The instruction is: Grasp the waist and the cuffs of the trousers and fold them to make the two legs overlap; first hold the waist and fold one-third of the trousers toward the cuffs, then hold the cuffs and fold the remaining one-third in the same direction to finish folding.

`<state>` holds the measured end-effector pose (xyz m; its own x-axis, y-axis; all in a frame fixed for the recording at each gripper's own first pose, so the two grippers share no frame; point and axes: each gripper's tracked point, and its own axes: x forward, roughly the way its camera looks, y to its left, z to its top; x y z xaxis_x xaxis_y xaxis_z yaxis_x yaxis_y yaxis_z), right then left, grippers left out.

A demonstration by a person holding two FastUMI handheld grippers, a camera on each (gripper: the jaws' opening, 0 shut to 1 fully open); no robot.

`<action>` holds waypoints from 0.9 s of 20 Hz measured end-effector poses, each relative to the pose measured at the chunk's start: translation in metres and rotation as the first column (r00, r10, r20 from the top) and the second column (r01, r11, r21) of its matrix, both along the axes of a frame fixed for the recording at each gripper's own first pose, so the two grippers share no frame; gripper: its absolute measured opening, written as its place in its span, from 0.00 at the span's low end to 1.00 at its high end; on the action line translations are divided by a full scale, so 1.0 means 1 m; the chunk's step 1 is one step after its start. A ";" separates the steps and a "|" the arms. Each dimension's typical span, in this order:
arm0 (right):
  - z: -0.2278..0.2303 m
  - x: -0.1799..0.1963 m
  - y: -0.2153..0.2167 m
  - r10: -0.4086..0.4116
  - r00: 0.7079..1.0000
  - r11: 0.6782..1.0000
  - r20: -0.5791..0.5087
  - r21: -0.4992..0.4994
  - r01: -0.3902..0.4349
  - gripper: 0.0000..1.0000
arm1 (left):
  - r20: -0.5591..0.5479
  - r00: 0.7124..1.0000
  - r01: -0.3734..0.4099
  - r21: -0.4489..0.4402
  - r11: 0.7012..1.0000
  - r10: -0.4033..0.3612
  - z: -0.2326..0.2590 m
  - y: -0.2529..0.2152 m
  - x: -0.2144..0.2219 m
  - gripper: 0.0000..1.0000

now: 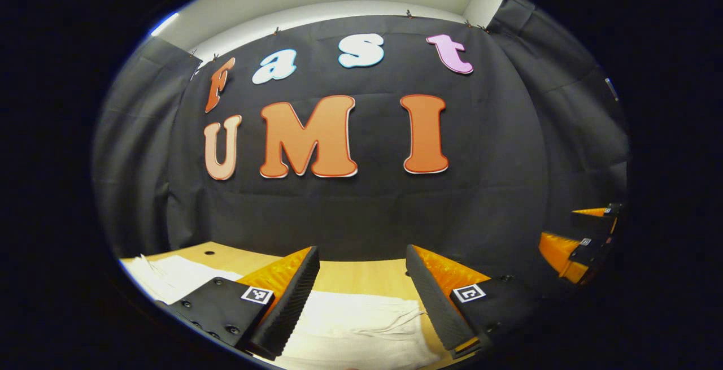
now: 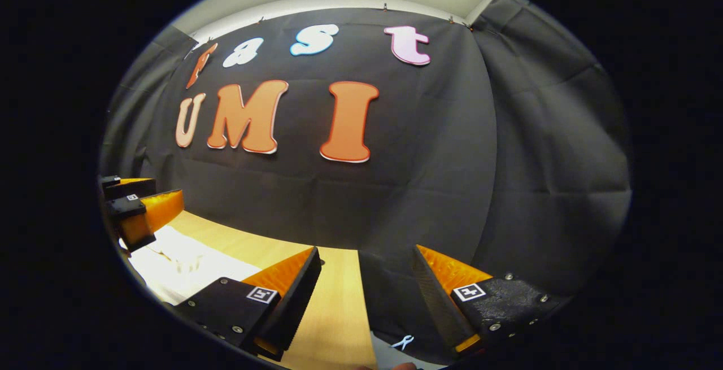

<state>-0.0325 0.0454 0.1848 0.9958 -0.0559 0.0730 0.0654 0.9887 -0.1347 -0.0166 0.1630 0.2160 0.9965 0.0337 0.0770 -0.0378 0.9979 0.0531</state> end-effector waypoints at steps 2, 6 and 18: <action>0.025 -0.015 0.029 0.027 0.999 0.999 -0.016 0.017 -0.027 0.97 | -0.013 0.998 -0.066 0.042 0.997 0.067 0.024 0.066 -0.017 0.99; 0.059 -0.023 0.083 0.048 0.999 0.998 -0.001 0.041 -0.048 0.97 | -0.039 0.984 -0.171 0.020 0.985 0.172 0.043 0.196 -0.041 1.00; 0.056 0.003 0.266 -0.127 0.990 0.979 -0.056 0.153 0.134 0.96 | 0.034 0.994 -0.103 0.031 0.994 0.102 0.061 0.439 -0.008 1.00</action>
